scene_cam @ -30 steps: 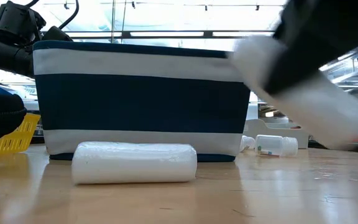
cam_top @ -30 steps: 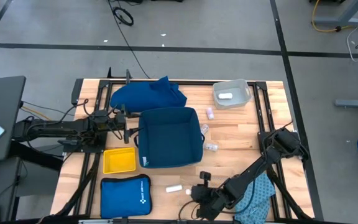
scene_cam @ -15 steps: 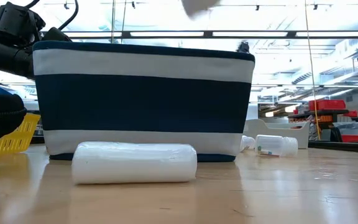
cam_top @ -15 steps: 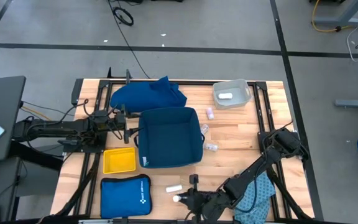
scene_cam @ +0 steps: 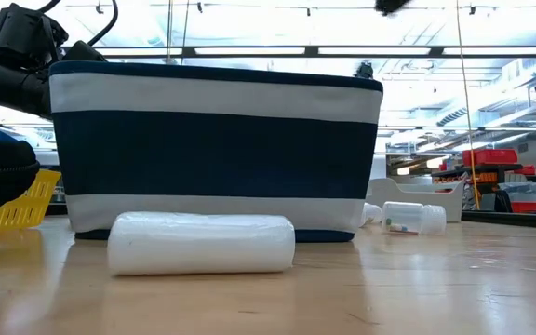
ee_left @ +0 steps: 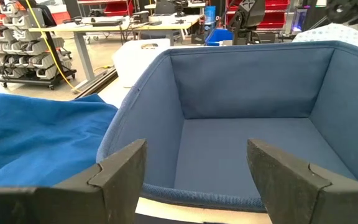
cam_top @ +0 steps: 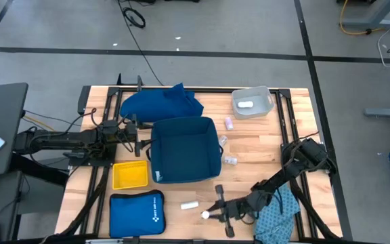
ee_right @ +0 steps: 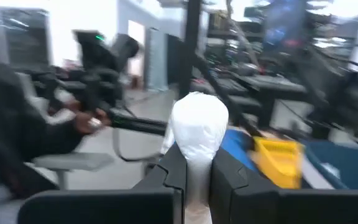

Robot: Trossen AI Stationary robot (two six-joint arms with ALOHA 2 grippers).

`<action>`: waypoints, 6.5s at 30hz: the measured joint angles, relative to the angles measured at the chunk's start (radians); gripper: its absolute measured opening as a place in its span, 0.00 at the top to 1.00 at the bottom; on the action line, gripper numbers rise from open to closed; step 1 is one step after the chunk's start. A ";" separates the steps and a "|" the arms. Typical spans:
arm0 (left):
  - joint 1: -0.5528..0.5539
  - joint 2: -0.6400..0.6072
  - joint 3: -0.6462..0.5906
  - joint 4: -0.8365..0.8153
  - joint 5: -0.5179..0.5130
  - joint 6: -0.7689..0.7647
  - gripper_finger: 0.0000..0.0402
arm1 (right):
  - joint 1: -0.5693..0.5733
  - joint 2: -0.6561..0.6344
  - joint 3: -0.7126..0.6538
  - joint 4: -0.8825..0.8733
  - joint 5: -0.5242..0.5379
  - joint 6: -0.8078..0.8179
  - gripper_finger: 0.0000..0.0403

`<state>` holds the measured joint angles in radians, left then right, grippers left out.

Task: Pick & place medical supplies in basket/bin
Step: Put the right white roll gauze into the gray bin, then put the white roll gauze into the gray bin

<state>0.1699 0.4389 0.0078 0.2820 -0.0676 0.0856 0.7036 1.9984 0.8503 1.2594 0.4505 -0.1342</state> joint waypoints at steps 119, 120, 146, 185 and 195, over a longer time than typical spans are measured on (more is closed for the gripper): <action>0.000 0.000 -0.002 -0.016 -0.010 -0.060 0.30 | -1.472 -0.652 -0.268 -1.316 -0.134 0.119 0.52; 0.000 0.000 -0.002 -0.016 -0.010 -0.058 0.30 | -1.472 -0.652 -0.268 -1.316 -0.134 0.119 0.52; 0.000 0.002 -0.002 0.015 0.032 -0.015 0.30 | -1.127 -0.843 -0.267 -1.089 -0.075 -0.073 0.53; -0.505 0.000 0.180 -0.159 -0.178 0.104 0.30 | -0.205 -0.232 0.480 -1.575 -0.168 0.182 0.33; -0.586 0.000 0.180 -0.153 -0.327 0.147 0.30 | -0.172 -0.064 0.686 -1.690 -0.250 0.272 0.33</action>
<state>-0.4157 0.4391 0.1875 0.1292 -0.3942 0.2330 0.5319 1.9344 1.5363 -0.4305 0.2002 0.1375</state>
